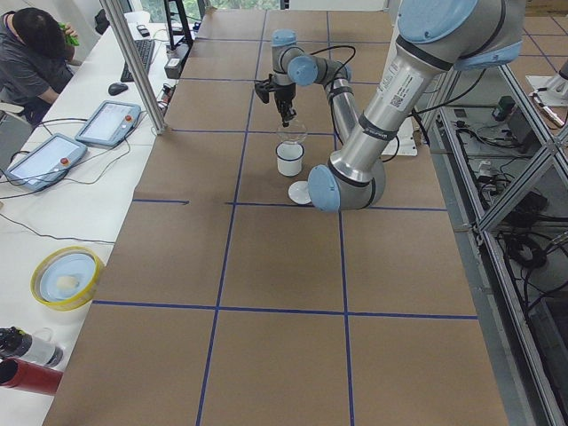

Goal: Place funnel on cup
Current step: 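Lower the funnel into the mug mouth and open the left gripper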

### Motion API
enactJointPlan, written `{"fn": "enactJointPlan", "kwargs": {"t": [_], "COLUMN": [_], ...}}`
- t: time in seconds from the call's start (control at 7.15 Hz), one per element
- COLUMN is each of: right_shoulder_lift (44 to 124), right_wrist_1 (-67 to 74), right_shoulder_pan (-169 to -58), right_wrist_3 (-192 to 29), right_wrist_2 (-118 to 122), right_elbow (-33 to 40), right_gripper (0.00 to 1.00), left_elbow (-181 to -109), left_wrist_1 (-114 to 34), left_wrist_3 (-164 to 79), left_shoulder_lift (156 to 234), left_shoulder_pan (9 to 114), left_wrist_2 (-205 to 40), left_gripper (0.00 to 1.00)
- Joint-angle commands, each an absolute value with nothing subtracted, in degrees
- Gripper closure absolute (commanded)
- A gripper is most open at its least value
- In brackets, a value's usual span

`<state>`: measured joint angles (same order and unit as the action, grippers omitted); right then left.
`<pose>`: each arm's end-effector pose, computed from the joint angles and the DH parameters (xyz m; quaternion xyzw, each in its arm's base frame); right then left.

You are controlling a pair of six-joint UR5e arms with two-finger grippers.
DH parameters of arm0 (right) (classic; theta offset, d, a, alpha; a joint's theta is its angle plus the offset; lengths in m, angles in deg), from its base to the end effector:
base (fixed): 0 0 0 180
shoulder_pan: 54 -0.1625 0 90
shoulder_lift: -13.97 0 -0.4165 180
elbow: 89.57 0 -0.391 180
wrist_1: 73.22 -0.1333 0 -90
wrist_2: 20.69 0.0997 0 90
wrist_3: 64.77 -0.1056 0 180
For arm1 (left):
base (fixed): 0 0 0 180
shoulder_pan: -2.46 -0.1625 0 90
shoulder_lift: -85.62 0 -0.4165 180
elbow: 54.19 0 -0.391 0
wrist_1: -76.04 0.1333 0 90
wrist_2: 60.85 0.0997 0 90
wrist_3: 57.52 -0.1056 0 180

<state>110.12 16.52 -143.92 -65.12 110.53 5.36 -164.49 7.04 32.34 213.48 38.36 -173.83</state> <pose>0.0631 -0.4447 0.6660 -0.0092 -0.3520 0.0052 0.9360 0.4321 -0.4264 0.1764 -0.0830 0.3553 -0.2248 0.9035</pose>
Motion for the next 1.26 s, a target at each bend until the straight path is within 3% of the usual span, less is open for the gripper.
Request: {"fn": "enactJointPlan", "kwargs": {"t": [0.0, 0.7, 0.98, 1.12], "right_shoulder_lift": [110.12, 110.12, 110.12, 110.12], "right_wrist_1": [16.52, 16.52, 16.52, 16.52], "right_shoulder_pan": [-143.92, -143.92, -143.92, -143.92], "right_wrist_3": [-65.12, -65.12, -65.12, -65.12], "right_wrist_2": [110.53, 110.53, 110.53, 110.53], "right_elbow": [5.36, 5.36, 5.36, 5.36], "right_gripper": [0.00, 0.00, 0.00, 0.00], "left_elbow": [-160.99, -157.28, -157.28, -157.28], "left_wrist_1": [2.68, -1.21, -1.21, -1.21], "left_wrist_3": [32.39, 31.77, 31.77, 31.77], "left_shoulder_lift": [212.71, 212.45, 212.54, 212.54], "left_shoulder_pan": [37.79, 37.35, 36.83, 36.56], "left_wrist_2": [-173.27, -173.27, -173.27, -173.27], "left_gripper": [1.00, 0.99, 0.60, 0.55]}}
